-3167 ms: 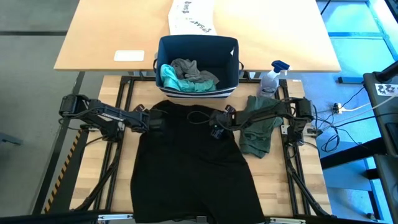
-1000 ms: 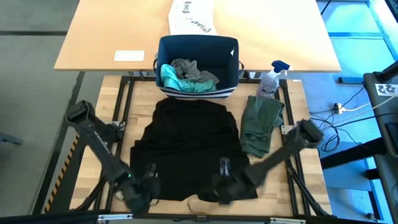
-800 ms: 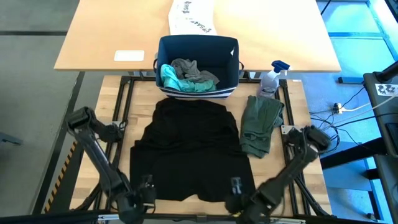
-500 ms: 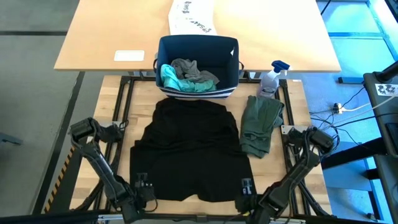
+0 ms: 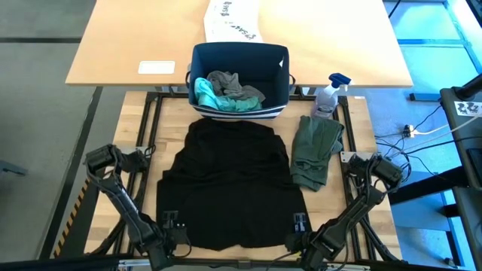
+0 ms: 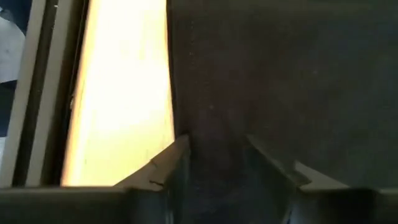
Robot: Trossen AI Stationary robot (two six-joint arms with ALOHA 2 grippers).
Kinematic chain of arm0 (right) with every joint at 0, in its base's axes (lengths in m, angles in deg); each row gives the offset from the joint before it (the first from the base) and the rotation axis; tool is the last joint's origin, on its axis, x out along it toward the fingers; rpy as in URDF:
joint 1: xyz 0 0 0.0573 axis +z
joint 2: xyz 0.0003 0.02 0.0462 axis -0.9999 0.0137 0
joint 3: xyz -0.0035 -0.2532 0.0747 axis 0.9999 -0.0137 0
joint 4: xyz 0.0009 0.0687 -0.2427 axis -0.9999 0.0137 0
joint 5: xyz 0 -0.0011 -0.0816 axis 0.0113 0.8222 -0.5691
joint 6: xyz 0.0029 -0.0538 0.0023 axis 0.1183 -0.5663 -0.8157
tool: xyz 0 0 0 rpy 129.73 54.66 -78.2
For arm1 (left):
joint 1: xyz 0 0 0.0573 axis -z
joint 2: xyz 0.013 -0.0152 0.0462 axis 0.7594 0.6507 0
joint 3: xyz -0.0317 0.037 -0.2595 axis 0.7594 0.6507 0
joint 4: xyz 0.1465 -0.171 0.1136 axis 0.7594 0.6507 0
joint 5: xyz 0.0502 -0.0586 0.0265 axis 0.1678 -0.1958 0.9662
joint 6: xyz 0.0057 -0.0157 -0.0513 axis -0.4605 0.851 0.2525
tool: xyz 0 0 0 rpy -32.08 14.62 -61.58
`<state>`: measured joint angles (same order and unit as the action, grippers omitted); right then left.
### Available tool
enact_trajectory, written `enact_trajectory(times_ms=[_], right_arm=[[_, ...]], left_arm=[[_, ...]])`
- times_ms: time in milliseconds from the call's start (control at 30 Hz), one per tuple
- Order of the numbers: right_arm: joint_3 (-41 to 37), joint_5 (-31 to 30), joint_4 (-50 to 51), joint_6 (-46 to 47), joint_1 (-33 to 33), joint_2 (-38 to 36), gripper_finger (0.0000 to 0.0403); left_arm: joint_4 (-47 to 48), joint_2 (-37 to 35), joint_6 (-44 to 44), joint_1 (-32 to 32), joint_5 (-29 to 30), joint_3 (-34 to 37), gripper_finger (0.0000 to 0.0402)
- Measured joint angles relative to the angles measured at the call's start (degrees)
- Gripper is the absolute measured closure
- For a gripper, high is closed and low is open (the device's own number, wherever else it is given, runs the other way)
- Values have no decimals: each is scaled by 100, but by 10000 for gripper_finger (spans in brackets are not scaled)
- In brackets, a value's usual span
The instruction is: Fold Laundry from Bin
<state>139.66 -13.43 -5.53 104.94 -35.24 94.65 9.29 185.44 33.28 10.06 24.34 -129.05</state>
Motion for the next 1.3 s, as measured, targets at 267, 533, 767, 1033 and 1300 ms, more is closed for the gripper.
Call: enact_trajectory(times_ms=[267, 533, 767, 1033, 1300], right_arm=[[36, 335, 40, -130, -4, -16, 387], [87, -331, 108, -66, -299, -195, 388], [-211, -207, 28, 500, -757, -141, 390], [-339, -189, -212, 538, -837, -144, 398], [-341, -166, -276, 534, -828, -144, 394]], left_arm=[[45, -933, 155, -21, -205, -82, 392], [1711, -1388, 342, -269, 1172, -53, 398], [1531, -1309, 465, -685, 1218, 953, 390], [1103, -1306, -41, -932, 703, 1523, 336], [1882, -1527, -284, -886, -16, 525, 304]])
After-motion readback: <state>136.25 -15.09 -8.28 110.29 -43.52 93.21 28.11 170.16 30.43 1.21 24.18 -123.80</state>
